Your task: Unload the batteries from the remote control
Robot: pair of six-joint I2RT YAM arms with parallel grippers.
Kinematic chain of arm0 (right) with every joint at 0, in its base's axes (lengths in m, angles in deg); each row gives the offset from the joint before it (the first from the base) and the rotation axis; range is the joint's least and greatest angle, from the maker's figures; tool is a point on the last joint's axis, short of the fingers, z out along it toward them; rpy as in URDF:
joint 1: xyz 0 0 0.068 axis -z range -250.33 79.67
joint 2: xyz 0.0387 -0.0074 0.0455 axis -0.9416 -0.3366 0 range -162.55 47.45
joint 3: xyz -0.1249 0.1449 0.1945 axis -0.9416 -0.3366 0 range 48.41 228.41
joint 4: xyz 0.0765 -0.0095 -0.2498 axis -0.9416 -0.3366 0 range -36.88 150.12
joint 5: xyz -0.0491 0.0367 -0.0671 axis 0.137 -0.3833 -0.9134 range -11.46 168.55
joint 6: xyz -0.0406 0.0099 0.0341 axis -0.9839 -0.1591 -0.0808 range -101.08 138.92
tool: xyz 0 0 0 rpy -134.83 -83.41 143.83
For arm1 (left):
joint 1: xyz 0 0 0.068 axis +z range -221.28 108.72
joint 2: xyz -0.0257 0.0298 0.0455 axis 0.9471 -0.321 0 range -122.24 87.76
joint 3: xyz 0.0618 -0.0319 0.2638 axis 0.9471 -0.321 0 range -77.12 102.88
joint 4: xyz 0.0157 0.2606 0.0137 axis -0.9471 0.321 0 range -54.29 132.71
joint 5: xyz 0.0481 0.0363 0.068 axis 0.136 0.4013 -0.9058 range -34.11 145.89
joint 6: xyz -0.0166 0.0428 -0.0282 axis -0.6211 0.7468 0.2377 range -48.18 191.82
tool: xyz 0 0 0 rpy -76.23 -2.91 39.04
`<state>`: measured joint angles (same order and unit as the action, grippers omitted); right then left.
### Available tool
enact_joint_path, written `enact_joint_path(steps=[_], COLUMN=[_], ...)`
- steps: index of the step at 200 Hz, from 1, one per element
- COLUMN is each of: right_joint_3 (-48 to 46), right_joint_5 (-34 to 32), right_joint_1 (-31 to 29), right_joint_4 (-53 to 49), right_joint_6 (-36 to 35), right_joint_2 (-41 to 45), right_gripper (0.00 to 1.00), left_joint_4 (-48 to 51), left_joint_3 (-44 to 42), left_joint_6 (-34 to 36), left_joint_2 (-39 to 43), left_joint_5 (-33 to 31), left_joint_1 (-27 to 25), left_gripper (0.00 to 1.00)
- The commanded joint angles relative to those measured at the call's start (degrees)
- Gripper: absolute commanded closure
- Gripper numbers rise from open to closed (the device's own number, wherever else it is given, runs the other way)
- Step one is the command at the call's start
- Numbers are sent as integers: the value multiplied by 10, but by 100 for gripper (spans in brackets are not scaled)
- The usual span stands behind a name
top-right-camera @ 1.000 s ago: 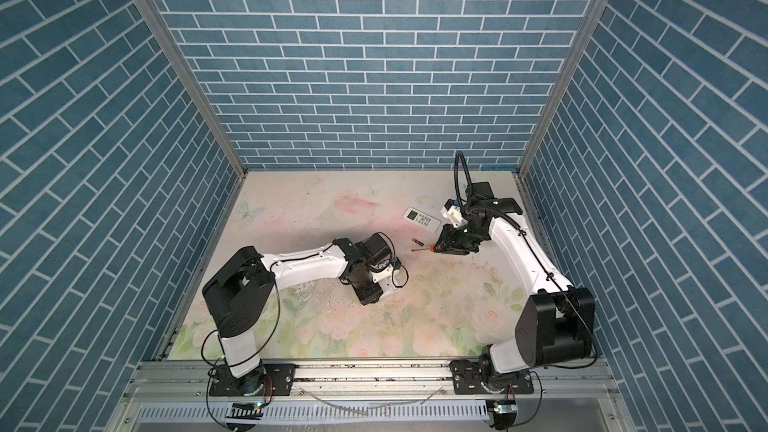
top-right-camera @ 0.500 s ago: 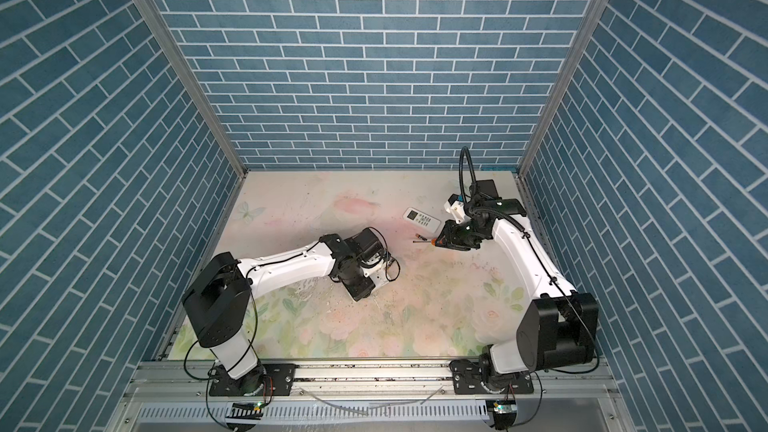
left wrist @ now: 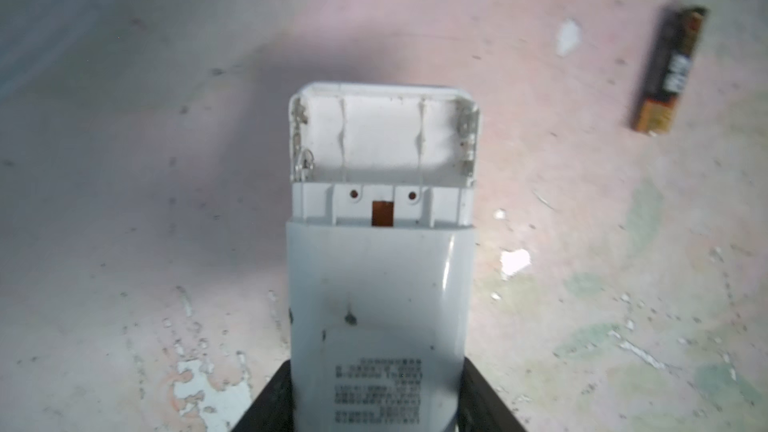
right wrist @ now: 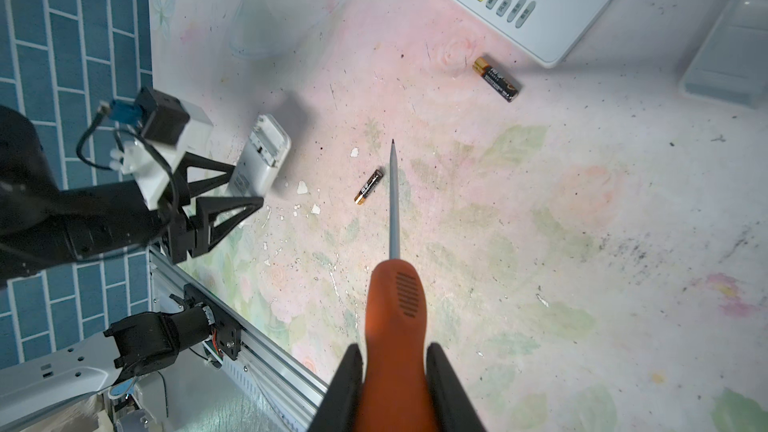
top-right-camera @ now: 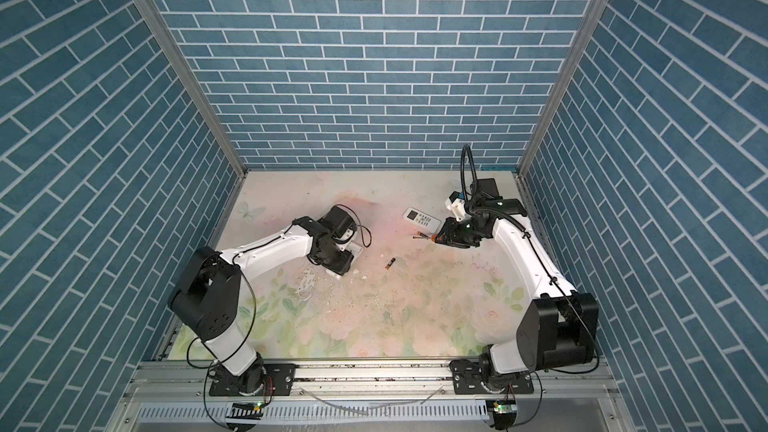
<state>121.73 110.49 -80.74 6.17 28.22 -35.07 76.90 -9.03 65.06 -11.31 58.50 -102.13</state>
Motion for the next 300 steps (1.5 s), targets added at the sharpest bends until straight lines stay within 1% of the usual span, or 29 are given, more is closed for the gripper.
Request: enact_joint_path(steps=[1, 33, 85, 104, 139, 160, 183, 199, 220, 236, 258, 272, 282, 292, 300], right_joint_3=[-17, -39, -83, -98, -112, -123, -155, -188, -237, -272, -307, -315, -319, -321, -320], right_joint_5=[-3, -9, 5, 6, 1, -22, -47, -69, -108, -140, -173, -223, -265, -323, -354], right_joint_1=[2, 2, 2, 2, 2, 2, 2, 3, 7, 22, 40, 42, 43, 43, 44], right_joint_4=[17, 54, 99, 111, 119, 130, 162, 194, 248, 298, 379, 406, 415, 417, 416], right_joint_6=[18, 42, 75, 83, 88, 101, 129, 157, 200, 246, 290, 299, 301, 296, 288], right_joint_2=[15, 29, 57, 62, 70, 84, 109, 125, 144, 156, 169, 175, 185, 194, 198], right_gripper=[100, 100, 100, 100, 100, 100, 100, 100, 100, 100, 100, 100, 100, 100, 100], left_joint_4=[-8, 10, -2, -8, -15, -30, -55, -67, -79, -96, -128, -157, -172, -187, -198], left_joint_3=[17, 66, 102, 108, 114, 106, 87, 78, 66, 51, 28, 10, -1, -14, -23], left_joint_6=[-30, -51, -72, -71, -73, -77, -90, -106, -123, -136, -153, -157, -160, -163, -168], left_joint_2=[-22, -75, -124, -134, -137, -121, -82, -55, -24, 4, 42, 67, 84, 99, 109], left_joint_5=[-10, -45, -49, -51, -51, -43, -25, -9, 25, 48, 79, 105, 112, 114, 118], left_joint_1=[52, 107, 164, 172, 172, 173, 172, 172, 172, 172, 172, 171, 167, 164, 164], left_gripper=[42, 41, 39, 39, 37, 35, 31, 27, 25, 24, 22, 20, 18, 15, 12])
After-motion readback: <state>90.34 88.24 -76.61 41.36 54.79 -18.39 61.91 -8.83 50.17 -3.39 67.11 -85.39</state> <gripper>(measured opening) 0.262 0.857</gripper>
